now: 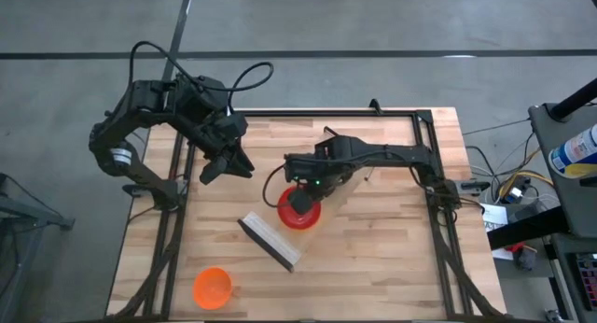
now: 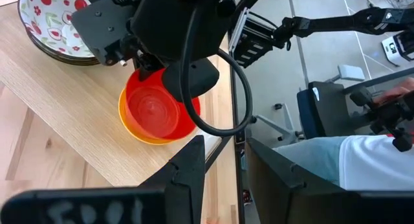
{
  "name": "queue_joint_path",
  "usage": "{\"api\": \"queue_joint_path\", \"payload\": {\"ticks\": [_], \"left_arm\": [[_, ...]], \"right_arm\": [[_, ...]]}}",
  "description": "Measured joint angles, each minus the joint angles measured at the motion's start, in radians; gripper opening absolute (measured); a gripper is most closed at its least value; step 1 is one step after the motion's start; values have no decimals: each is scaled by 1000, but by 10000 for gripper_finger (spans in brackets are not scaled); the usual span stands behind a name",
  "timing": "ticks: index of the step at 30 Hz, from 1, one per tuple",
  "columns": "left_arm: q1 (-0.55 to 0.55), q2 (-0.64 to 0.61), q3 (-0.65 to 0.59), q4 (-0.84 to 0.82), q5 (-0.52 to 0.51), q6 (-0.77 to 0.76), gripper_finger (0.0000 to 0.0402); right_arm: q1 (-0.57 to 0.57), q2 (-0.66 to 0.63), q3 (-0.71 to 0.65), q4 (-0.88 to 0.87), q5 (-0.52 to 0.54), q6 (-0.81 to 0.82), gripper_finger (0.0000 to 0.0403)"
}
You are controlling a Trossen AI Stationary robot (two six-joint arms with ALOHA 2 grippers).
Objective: Pick & Place Mini bowls
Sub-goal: Stack the red bowl on the yellow bowl on the shelf, then stack the orange bowl on the red bowl on the shelf
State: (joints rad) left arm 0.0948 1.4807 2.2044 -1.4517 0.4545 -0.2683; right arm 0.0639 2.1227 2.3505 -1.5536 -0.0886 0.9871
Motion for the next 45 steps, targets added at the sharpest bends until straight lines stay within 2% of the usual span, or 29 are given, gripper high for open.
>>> {"api": "queue_joint_path", "payload": {"ticks": [4, 16, 21, 29, 38, 42, 45], "left_arm": [[0, 0, 0, 0, 0, 1, 103], [0, 0, 0, -2, 0, 4, 103], [-2, 0, -7, -81, 0, -34, 103], [-51, -34, -136, -118, -6, -119, 103], [-205, -115, -333, -118, -9, -325, 103], [-309, -147, -437, -90, -84, -380, 103], [-379, -166, -524, -82, -123, -479, 103]], "right_arm": [[1, 5, 0, -2, -21, -15, 30], [0, -3, 1, 2, -25, -17, 139], [2, -36, 5, 17, -19, 4, 163], [5, -98, 6, 48, 10, -4, 175], [38, -201, 6, 123, 129, -201, 173], [52, -239, 6, 152, 185, -297, 170], [56, -265, 6, 162, 206, -343, 167]]}}
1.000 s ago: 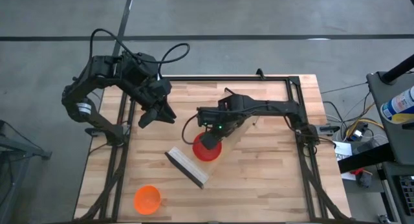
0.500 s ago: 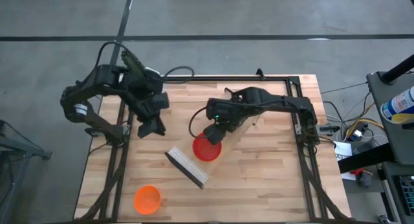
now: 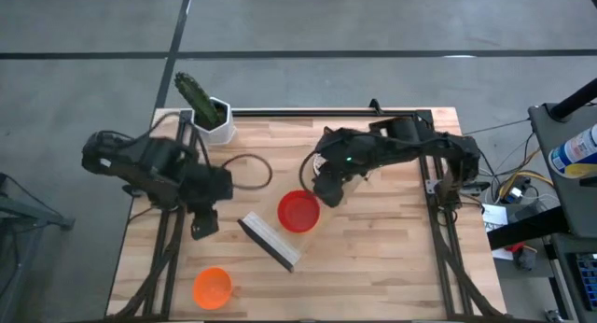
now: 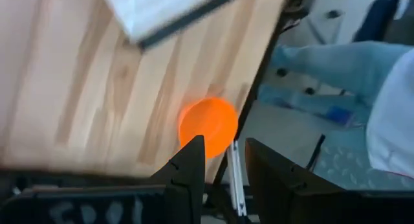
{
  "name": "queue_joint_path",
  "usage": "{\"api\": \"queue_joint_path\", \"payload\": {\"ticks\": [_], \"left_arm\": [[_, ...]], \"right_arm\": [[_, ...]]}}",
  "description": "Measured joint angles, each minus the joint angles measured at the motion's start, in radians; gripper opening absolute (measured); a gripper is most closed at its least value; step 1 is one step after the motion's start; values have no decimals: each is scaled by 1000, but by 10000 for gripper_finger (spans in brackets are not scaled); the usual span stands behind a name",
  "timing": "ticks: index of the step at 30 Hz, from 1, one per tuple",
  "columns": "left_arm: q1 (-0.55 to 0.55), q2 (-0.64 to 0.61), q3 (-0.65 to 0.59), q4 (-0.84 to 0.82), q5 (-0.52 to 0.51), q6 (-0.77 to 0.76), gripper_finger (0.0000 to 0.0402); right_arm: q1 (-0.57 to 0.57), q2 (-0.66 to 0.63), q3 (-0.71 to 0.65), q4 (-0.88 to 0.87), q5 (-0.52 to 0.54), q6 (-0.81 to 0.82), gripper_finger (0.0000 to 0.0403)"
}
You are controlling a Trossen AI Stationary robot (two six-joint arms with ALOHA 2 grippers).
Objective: Pick & Place Mini bowls
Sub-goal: Stack the orange bowl on the red bowl on the shelf
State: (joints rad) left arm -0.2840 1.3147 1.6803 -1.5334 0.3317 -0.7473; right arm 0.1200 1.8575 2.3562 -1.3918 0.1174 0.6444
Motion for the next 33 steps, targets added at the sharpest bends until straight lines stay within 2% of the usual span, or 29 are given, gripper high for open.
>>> {"api": "queue_joint_path", "payload": {"ticks": [9, 16, 20, 27, 33], "left_arm": [[-158, -13, -302, 91, -5, -194, 103], [-297, -12, -482, 316, -5, -235, 103], [-353, -12, -558, 400, -10, -280, 103], [-421, -12, -650, 514, -120, -334, 103], [-462, -12, -712, 608, -134, -355, 103]], "right_arm": [[0, -43, 0, 44, 17, -95, 157], [3, -50, 0, 42, 16, -94, 149], [7, -50, 0, 43, 15, -72, 144], [14, -49, 0, 45, 17, -45, 146], [13, -49, 0, 46, 17, -10, 141]]}}
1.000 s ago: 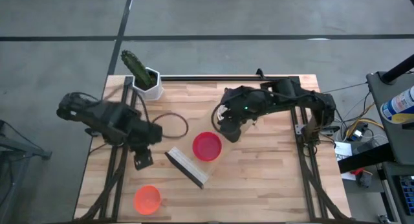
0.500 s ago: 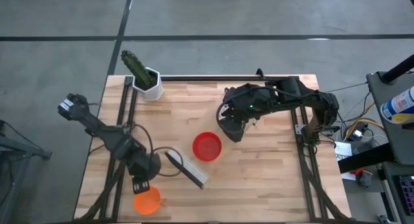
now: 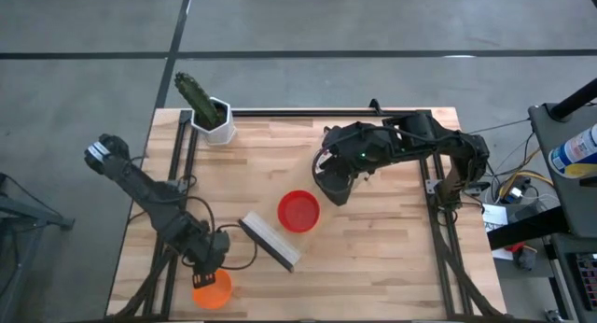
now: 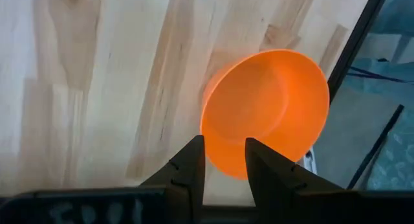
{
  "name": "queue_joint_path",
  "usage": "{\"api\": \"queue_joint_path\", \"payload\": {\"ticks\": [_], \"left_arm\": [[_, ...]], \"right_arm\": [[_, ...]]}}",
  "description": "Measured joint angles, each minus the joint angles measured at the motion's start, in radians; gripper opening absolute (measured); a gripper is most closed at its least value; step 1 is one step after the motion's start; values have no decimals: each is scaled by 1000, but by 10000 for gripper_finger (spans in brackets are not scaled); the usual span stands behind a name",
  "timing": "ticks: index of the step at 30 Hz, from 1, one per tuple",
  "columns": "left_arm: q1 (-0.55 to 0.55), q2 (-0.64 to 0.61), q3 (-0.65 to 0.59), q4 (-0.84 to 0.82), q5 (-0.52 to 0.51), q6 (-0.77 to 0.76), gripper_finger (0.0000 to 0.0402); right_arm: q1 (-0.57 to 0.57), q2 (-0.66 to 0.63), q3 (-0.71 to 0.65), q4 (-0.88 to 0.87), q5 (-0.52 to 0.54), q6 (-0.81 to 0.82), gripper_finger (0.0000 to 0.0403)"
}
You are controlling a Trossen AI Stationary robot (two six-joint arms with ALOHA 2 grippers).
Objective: Pick & Place Mini bowls
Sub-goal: Stack the orange bowl on the red bowl on the shelf
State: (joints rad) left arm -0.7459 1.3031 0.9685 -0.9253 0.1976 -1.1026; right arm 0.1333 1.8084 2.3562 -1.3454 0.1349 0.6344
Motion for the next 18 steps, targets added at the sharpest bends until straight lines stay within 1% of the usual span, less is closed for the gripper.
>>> {"api": "queue_joint_path", "payload": {"ticks": [2, 6, 10, 14, 18], "left_arm": [[-14, 0, -26, 37, -16, -8, 103], [-31, 1, -86, 118, -15, -50, 103], [-44, 1, -144, 155, -2, -98, 103], [-53, 1, -174, 192, 0, -111, 103], [-55, 1, -175, 246, 14, -111, 103]], "right_arm": [[0, 0, 0, 3, 0, 10, 139], [0, 0, 0, 21, 0, 19, 137], [0, 0, 0, 51, -1, 21, 139], [0, 0, 0, 55, -1, 30, 136], [0, 0, 0, 55, -2, 40, 132]]}}
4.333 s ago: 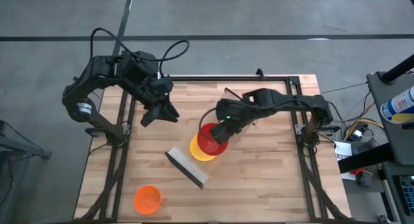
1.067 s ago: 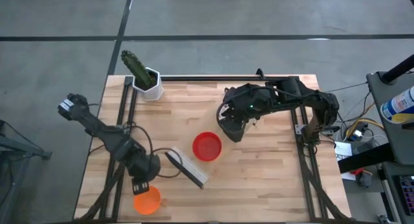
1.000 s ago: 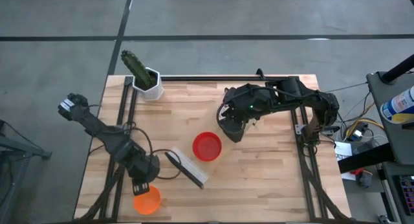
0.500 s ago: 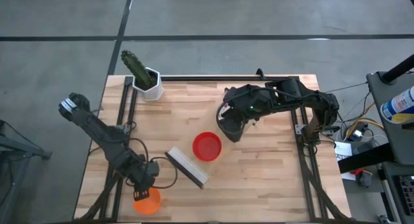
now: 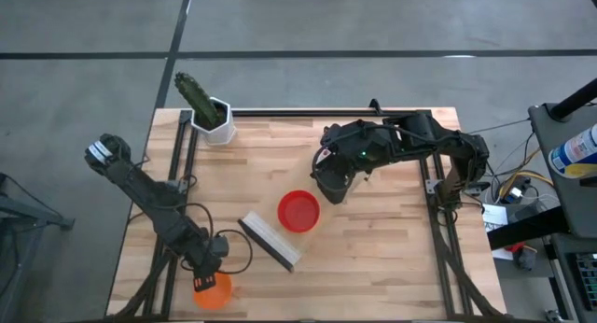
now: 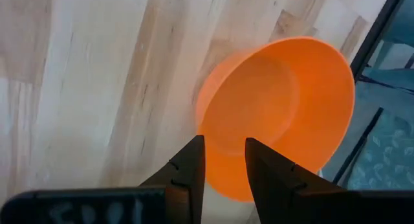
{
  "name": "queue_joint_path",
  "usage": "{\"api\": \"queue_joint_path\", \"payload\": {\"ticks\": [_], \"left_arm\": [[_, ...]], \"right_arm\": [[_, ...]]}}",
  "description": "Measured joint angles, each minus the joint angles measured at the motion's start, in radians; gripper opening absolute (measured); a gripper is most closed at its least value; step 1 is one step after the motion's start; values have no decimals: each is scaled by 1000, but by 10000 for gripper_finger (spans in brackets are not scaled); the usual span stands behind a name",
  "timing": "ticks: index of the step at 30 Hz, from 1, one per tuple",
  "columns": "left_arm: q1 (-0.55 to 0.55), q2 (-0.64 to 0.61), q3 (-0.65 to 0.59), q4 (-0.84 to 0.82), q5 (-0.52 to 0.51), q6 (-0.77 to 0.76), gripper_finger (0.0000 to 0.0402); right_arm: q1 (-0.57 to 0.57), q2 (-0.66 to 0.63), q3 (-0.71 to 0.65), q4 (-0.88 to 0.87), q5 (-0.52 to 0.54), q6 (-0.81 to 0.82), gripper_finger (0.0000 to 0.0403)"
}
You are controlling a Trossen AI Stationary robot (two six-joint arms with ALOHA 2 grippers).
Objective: Pick & Place Mini bowls
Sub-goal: Stack the orange bowl on the red bowl on the shelf
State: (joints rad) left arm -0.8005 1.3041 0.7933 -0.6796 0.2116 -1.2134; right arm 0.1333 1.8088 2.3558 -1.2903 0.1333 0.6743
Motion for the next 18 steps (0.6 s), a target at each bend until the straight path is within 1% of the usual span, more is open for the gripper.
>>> {"api": "queue_joint_path", "payload": {"ticks": [5, 13, 18], "left_arm": [[0, 0, -4, 9, -9, 10, 103], [0, 0, -59, 22, -22, 7, 103], [0, 0, -81, 69, -15, 0, 103]], "right_arm": [[0, 0, 0, 0, 0, 0, 133], [0, 0, 0, 23, -2, 0, 129], [0, 0, 0, 25, -2, 0, 128]]}}
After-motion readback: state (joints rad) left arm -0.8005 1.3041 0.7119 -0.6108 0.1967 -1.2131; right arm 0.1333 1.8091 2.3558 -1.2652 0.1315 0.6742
